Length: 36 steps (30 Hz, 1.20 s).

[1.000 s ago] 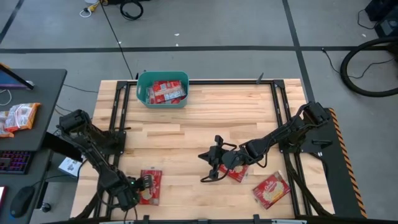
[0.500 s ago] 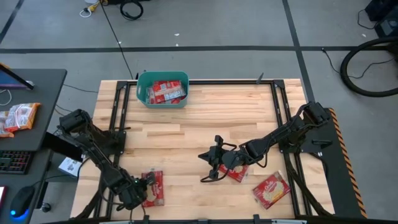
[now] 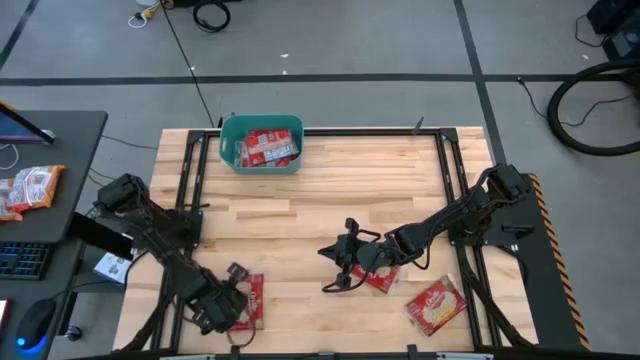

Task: Sort popcorn bags into baskets
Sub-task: Put the top popcorn bag into the blue bin

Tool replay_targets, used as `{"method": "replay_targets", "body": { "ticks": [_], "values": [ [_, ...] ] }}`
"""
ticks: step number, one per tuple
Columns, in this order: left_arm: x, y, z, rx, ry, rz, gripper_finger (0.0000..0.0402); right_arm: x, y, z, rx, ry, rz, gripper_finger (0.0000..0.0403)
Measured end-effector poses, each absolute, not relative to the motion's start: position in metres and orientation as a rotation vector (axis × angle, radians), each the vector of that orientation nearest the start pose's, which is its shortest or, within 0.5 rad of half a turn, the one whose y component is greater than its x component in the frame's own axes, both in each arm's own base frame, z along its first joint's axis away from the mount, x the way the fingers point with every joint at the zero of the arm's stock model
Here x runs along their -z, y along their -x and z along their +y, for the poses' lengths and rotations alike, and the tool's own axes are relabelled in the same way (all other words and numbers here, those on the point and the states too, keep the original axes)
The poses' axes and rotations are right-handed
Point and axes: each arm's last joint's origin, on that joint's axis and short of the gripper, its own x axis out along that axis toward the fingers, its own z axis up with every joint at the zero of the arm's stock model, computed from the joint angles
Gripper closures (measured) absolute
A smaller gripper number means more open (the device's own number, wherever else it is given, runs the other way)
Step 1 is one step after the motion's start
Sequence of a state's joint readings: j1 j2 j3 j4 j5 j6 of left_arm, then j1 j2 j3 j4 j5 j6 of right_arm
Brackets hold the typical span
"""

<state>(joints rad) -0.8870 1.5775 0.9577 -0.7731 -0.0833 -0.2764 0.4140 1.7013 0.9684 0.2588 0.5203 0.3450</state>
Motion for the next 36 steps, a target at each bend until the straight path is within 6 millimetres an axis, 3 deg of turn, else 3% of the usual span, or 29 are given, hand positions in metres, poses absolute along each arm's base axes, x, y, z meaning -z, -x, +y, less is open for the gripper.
{"method": "replay_targets", "body": {
  "ticks": [3, 8, 15, 20, 24, 29, 36],
  "values": [
    [-0.178, -0.176, -0.201, 0.383, -0.357, 1.409, 0.0376, -0.199, -0.340, 0.140, 0.149, -0.101, 0.398, 0.0385],
    [-0.178, -0.178, -0.200, 0.303, -0.343, 1.373, 0.0367, -0.196, -0.347, 0.150, 0.130, -0.072, 0.452, 0.0385],
    [-0.178, -0.184, -0.195, 0.218, -0.246, 1.378, 0.0314, -0.192, -0.336, 0.146, 0.195, -0.060, 0.777, 0.0380],
    [-0.179, -0.195, -0.186, 0.176, -0.212, 1.366, 0.0255, -0.184, -0.323, 0.143, 0.157, -0.040, 0.999, 0.0337],
    [-0.179, -0.203, -0.182, 0.173, -0.198, 1.334, 0.0226, -0.178, -0.308, 0.138, 0.186, -0.145, 1.207, 0.0282],
    [-0.179, -0.207, -0.180, 0.189, -0.211, 1.323, 0.0223, -0.183, -0.287, 0.138, 0.324, -0.222, 1.431, 0.0243],
    [-0.180, -0.212, -0.176, 0.195, -0.232, 1.305, 0.0229, -0.180, -0.252, 0.144, 0.434, -0.192, 1.585, 0.0242]
  ]
}}
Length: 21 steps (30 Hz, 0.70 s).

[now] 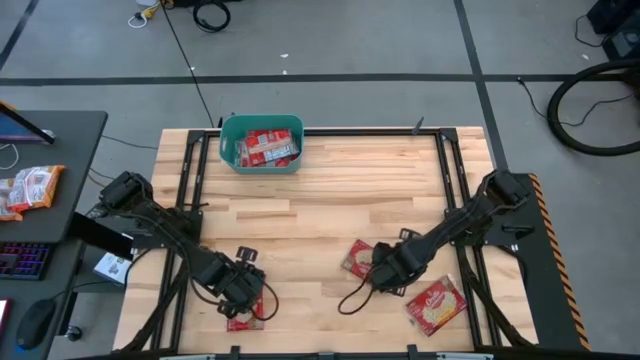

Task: Sort popcorn bags into baskets
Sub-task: Put the top popcorn bag into the blue bin

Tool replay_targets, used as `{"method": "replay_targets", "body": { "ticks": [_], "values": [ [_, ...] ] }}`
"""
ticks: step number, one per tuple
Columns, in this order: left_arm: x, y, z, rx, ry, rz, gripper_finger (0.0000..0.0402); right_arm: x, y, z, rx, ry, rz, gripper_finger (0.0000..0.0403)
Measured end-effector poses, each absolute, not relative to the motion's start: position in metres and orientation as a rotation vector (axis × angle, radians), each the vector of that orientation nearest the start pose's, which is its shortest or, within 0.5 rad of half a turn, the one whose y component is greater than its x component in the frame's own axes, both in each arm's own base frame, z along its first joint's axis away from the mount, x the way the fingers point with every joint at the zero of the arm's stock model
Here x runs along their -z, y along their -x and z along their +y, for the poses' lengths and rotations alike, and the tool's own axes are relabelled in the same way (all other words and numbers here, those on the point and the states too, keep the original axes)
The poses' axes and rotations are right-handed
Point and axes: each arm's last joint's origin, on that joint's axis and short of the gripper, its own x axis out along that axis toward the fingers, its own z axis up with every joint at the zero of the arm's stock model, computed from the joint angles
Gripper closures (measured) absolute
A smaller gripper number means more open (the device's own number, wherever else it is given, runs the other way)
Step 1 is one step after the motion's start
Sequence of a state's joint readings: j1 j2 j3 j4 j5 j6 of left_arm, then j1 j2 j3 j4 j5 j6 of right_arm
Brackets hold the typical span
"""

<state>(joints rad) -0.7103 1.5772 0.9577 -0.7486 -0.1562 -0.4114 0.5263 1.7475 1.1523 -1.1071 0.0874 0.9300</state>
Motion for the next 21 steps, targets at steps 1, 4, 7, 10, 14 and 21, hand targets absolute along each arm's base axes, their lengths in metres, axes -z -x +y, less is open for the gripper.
{"method": "replay_targets", "body": {
  "ticks": [1, 4, 7, 10, 14, 21],
  "values": [
    [-0.180, -0.212, -0.176, 0.194, -0.232, 1.305, 0.0229, -0.178, -0.248, 0.142, 0.441, -0.221, 1.587, 0.0242],
    [-0.180, -0.213, -0.176, 0.206, -0.252, 1.293, 0.0229, -0.176, -0.233, 0.138, 0.471, -0.292, 1.577, 0.0242],
    [-0.180, -0.215, -0.176, 0.196, -0.259, 1.262, 0.0229, -0.178, -0.222, 0.135, 0.474, -0.402, 1.512, 0.0243],
    [-0.181, -0.219, -0.174, 0.139, -0.239, 1.235, 0.0230, -0.176, -0.214, 0.131, 0.456, -0.521, 1.460, 0.0242],
    [-0.181, -0.226, -0.164, 0.057, -0.176, 1.231, 0.0230, -0.164, -0.207, 0.126, 0.448, -0.618, 1.378, 0.0243],
    [-0.182, -0.237, -0.150, -0.003, -0.212, 1.194, 0.0230, -0.146, -0.198, 0.118, 0.541, -0.641, 1.334, 0.0245]
  ]
}}
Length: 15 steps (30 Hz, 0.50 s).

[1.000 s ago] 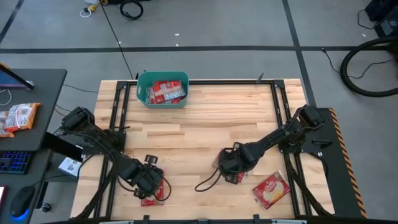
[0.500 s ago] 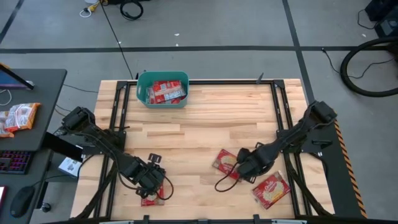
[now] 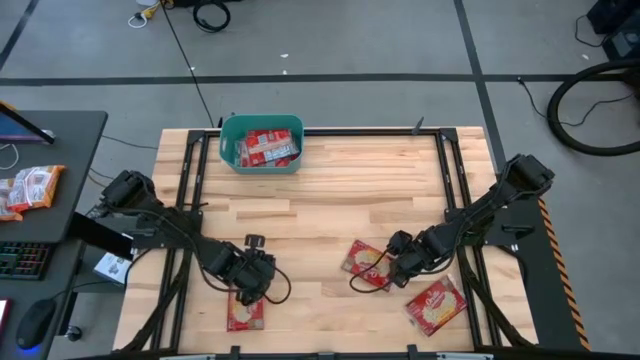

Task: Sort popcorn bags into baskets
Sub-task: Put the top popcorn bag into the blue bin

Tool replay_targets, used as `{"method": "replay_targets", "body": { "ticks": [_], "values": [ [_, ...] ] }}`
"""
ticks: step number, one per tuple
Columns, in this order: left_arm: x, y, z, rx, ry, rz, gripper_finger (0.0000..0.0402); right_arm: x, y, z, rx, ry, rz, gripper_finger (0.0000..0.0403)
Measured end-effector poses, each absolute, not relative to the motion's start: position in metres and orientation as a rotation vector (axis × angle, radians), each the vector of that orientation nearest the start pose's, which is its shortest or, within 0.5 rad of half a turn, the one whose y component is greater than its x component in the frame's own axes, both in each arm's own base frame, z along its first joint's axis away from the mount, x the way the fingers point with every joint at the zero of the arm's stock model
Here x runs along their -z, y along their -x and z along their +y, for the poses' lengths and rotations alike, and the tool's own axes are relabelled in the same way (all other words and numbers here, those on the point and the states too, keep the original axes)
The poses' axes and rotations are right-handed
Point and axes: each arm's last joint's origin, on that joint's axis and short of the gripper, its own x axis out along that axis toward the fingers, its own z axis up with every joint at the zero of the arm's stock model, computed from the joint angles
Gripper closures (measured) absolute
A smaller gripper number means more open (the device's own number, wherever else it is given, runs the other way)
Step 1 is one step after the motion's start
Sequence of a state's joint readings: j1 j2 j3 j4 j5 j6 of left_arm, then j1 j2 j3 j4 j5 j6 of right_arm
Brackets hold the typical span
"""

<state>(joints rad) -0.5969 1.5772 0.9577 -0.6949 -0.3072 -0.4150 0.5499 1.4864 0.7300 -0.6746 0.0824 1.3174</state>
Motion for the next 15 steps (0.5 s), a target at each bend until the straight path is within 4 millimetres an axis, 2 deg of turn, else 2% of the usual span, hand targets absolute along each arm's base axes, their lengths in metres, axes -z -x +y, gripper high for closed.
{"method": "replay_targets", "body": {
  "ticks": [5, 12, 15],
  "values": [
    [-0.183, -0.244, -0.145, -0.008, -0.213, 1.158, 0.0230, -0.147, -0.201, 0.119, 0.545, -0.629, 1.266, 0.0282],
    [-0.186, -0.255, -0.144, -0.005, -0.150, 1.077, 0.0230, -0.147, -0.202, 0.119, 0.518, -0.602, 1.268, 0.0383],
    [-0.188, -0.259, -0.146, 0.005, -0.125, 1.032, 0.0230, -0.147, -0.202, 0.119, 0.509, -0.581, 1.265, 0.0394]
  ]
}}
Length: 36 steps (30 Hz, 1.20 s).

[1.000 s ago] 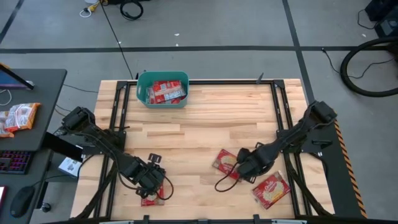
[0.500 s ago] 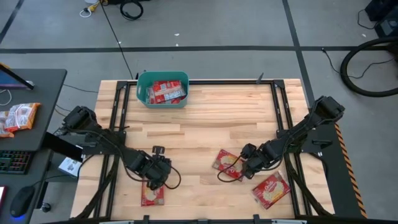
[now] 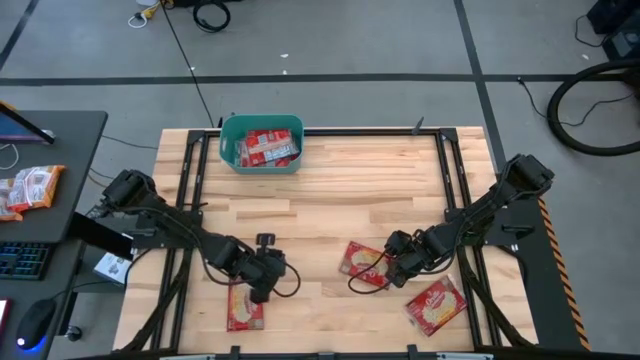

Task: Sort popcorn bags into baskets
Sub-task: Put the top popcorn bag into the blue bin

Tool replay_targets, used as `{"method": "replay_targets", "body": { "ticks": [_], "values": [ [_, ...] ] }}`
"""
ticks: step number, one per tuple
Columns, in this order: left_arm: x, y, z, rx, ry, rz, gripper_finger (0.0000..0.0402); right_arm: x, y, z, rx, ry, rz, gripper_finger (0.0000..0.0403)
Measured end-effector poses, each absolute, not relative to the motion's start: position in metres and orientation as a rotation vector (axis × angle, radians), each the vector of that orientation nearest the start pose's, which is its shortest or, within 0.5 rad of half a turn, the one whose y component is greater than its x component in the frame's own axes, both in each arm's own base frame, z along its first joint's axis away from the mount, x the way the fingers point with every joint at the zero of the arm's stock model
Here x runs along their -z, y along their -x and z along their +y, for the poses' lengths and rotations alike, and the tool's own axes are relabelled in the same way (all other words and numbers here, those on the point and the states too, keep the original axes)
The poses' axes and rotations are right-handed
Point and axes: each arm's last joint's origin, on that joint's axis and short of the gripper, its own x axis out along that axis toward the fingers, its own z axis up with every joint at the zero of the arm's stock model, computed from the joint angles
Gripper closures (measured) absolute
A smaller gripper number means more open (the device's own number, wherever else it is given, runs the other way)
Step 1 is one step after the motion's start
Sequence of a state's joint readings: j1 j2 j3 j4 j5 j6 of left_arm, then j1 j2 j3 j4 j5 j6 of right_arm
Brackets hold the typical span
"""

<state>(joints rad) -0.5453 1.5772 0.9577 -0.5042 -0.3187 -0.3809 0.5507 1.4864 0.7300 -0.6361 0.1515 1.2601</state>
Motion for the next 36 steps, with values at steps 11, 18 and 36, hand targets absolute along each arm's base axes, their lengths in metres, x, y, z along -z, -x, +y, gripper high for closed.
{"method": "replay_targets", "body": {
  "ticks": [11, 18, 36],
  "values": [
    [-0.195, -0.269, -0.151, 0.042, -0.202, 0.890, 0.0230, -0.149, -0.206, 0.123, 0.478, -0.619, 1.224, 0.0395],
    [-0.197, -0.272, -0.152, 0.090, -0.289, 0.855, 0.0230, -0.150, -0.210, 0.123, 0.419, -0.546, 1.188, 0.0397],
    [-0.207, -0.281, -0.158, 0.107, -0.225, 0.720, 0.0230, -0.201, -0.216, 0.102, 0.306, -0.492, 0.849, 0.0401]
  ]
}}
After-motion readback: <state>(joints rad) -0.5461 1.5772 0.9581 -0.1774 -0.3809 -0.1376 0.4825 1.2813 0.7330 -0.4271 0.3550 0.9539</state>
